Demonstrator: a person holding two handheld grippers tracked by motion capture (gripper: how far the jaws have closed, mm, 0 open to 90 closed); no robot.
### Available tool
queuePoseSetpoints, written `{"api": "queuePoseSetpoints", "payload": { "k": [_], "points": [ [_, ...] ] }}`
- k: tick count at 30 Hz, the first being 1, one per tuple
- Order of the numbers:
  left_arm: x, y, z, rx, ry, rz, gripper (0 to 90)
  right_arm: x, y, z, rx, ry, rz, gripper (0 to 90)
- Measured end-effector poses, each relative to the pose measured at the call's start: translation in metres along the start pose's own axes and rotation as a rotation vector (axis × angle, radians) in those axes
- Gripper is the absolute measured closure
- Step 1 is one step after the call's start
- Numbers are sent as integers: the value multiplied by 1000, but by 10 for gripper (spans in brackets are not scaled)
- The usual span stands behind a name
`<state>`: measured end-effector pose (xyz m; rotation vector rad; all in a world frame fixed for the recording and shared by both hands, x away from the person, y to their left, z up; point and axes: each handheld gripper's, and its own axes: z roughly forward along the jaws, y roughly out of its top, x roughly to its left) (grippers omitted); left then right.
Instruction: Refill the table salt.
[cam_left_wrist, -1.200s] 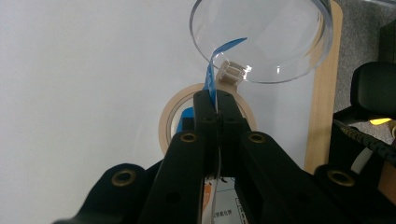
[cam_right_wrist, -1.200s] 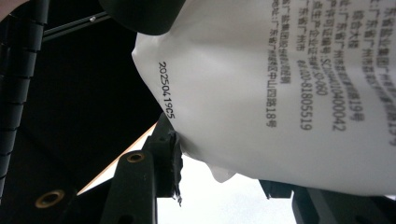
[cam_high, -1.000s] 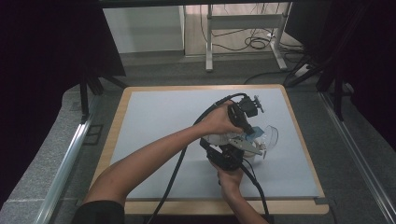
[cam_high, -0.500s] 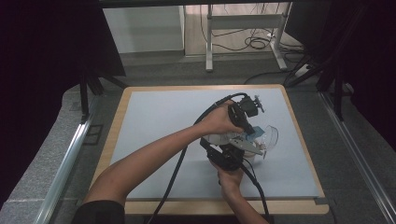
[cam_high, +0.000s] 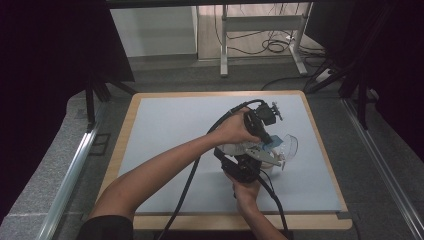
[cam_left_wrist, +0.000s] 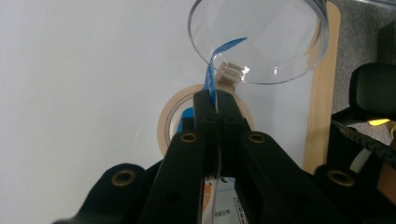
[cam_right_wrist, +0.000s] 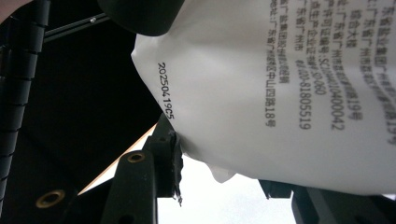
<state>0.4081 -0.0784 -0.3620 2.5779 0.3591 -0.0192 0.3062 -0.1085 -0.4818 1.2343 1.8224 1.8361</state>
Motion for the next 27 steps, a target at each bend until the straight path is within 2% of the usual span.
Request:
{"api": "queuePoseSetpoints", "payload": {
  "k": [27],
  "points": [
    [1,-1,-1,-4,1,-2,900,0,0,0,0,2,-5,572]
  ]
}}
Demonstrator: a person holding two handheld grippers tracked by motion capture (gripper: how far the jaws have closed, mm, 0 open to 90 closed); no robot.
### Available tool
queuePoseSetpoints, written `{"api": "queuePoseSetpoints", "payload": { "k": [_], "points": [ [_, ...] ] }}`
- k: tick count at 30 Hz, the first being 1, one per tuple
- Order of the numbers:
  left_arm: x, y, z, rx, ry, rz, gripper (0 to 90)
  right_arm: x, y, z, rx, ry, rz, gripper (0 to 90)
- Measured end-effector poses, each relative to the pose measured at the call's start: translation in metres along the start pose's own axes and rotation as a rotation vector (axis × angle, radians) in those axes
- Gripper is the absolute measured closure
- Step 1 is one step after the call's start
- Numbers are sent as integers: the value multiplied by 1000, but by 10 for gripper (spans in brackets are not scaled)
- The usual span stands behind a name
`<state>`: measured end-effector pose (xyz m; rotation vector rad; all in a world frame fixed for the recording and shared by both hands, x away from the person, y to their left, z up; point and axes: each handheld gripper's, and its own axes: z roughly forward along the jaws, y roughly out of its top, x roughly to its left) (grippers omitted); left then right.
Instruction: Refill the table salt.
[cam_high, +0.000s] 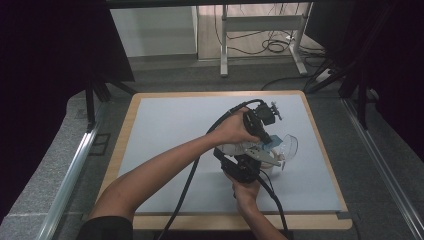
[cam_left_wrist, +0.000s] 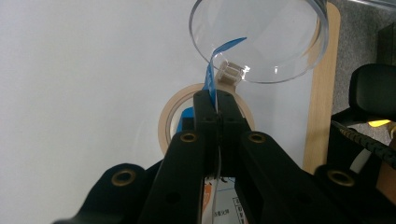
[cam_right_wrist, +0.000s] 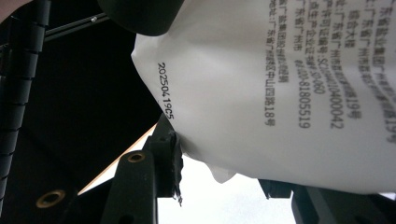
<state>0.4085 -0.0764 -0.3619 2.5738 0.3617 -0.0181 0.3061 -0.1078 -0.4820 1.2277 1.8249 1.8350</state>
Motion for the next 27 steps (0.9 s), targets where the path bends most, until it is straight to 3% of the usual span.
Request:
{"api": "queuePoseSetpoints", "payload": {
  "k": [27],
  "points": [
    [0,4,-1,5,2,4,900,1,2,0,-19,-10,13,575]
  ]
}}
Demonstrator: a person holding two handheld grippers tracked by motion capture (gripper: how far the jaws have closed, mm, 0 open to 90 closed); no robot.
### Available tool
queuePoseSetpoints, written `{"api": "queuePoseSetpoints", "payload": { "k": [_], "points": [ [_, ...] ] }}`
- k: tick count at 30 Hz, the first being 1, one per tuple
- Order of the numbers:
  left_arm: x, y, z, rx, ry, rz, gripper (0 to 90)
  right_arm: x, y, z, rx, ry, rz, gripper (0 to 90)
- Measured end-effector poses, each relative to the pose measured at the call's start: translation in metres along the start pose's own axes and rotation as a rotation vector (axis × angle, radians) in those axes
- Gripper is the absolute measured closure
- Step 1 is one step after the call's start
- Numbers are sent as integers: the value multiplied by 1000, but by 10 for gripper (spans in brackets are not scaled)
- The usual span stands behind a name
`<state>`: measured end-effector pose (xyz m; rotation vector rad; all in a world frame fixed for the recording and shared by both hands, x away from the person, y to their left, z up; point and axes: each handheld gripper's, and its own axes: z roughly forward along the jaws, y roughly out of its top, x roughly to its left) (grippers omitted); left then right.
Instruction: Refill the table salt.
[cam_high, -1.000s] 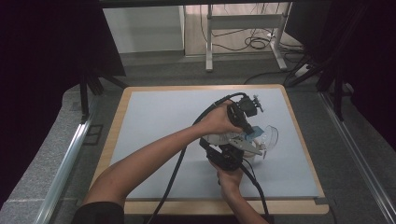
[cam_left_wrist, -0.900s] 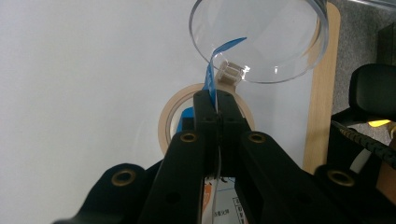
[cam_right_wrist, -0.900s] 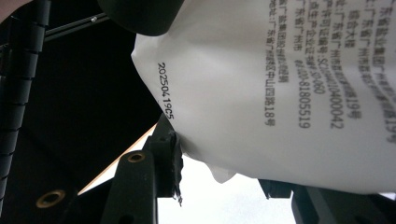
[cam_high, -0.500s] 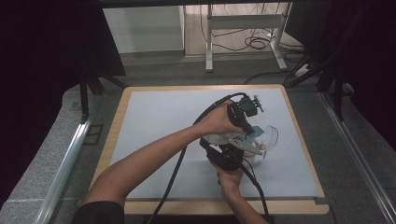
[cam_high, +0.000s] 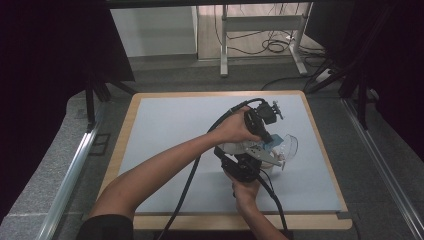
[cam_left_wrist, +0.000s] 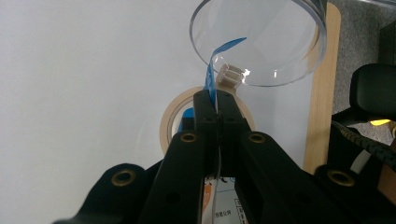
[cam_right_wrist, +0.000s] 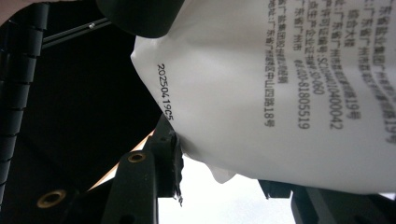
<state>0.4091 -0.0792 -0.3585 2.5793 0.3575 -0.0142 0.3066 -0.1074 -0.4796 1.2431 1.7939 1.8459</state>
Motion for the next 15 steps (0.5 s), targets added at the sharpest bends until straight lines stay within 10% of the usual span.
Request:
{"api": "queuePoseSetpoints", "payload": {
  "k": [15],
  "points": [
    [0,0,0,4,2,3,900,1,0,1,-7,-4,6,575]
  ]
}}
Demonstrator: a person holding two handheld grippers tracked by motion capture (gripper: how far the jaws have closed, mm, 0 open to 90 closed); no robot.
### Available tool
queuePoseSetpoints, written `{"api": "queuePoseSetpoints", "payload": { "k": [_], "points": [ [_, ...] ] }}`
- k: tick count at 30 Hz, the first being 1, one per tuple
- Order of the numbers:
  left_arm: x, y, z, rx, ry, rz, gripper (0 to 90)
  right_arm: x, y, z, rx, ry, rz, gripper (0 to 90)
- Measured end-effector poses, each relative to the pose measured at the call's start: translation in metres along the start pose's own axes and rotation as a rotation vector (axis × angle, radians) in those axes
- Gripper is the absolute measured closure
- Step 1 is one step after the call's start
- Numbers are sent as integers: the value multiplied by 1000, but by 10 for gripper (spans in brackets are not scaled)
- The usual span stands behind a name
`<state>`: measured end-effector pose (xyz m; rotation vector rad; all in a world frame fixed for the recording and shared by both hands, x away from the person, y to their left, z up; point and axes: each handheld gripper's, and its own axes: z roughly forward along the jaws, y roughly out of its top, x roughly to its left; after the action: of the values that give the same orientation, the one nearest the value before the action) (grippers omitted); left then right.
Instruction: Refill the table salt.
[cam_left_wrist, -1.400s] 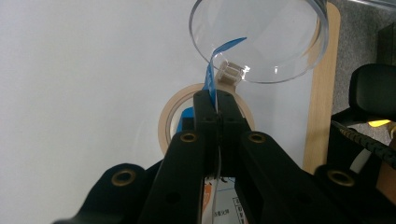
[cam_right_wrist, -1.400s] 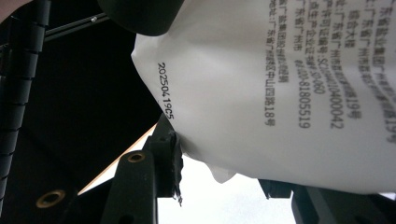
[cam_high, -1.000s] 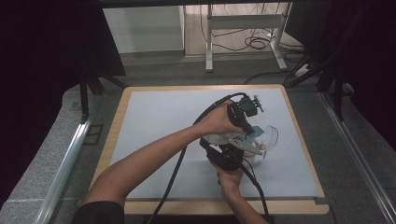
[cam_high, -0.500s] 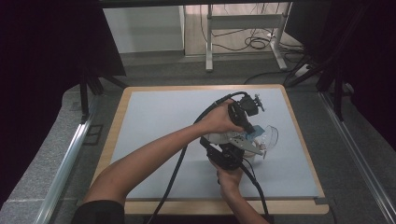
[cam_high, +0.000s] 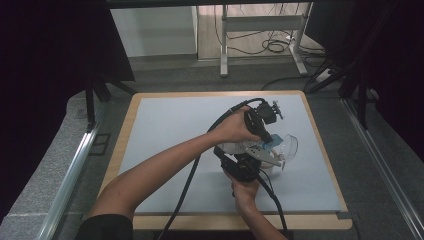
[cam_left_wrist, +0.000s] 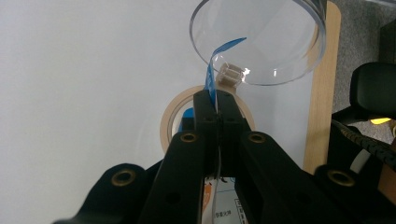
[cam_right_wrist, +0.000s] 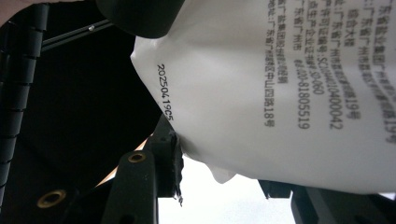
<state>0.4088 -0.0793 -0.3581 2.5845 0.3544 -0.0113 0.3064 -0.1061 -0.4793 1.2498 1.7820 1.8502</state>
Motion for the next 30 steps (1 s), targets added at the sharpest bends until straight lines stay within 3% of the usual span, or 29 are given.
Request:
{"api": "queuePoseSetpoints", "payload": {
  "k": [30],
  "points": [
    [3,0,2,1,-1,4,900,-2,-1,3,-14,-8,33,582]
  ]
}}
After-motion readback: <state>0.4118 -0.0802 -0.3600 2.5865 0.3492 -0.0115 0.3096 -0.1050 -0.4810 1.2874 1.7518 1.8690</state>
